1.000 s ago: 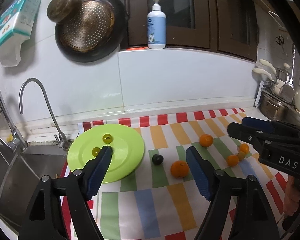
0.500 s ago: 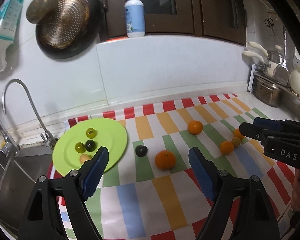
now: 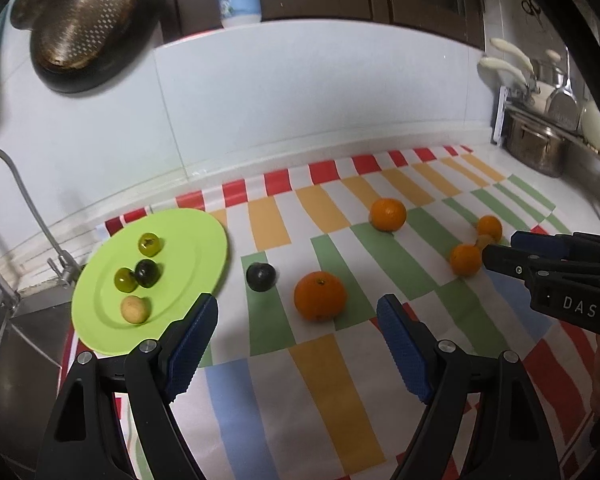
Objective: Organize fruits
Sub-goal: 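Move both open grippers back toward the oranges on the cloth, then grasp a large orange with the left gripper while the right grasps a smaller orange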
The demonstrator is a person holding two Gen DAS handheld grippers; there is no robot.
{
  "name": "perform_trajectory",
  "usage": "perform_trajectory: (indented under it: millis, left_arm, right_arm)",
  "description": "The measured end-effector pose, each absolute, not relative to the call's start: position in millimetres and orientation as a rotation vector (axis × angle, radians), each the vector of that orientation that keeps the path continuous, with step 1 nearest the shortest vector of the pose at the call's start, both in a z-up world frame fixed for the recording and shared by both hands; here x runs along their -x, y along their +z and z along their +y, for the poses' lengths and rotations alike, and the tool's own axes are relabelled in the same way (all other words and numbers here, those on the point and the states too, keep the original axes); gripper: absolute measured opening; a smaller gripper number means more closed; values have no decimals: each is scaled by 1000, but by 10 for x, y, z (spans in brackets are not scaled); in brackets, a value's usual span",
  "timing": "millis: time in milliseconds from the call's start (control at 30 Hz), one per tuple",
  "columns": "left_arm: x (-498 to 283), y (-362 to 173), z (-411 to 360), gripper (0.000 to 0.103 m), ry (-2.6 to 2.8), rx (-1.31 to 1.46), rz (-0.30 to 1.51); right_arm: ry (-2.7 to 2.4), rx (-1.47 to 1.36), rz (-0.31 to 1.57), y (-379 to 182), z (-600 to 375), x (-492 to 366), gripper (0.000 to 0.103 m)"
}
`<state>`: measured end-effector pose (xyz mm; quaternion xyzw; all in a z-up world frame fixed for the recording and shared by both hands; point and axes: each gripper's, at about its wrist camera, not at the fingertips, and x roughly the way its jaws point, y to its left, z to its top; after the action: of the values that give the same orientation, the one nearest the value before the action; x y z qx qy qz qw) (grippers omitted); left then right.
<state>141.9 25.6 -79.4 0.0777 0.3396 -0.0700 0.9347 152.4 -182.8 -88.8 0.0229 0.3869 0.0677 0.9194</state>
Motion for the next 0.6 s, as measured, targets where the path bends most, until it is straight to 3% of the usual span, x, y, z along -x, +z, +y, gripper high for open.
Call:
perform_trajectory:
  millis: [600]
  left_arm:
    - [-1797,-1127,178,65,-214,-157,786]
  right_arm:
    - [116,-80,884,-1202,-1894,-1833,46]
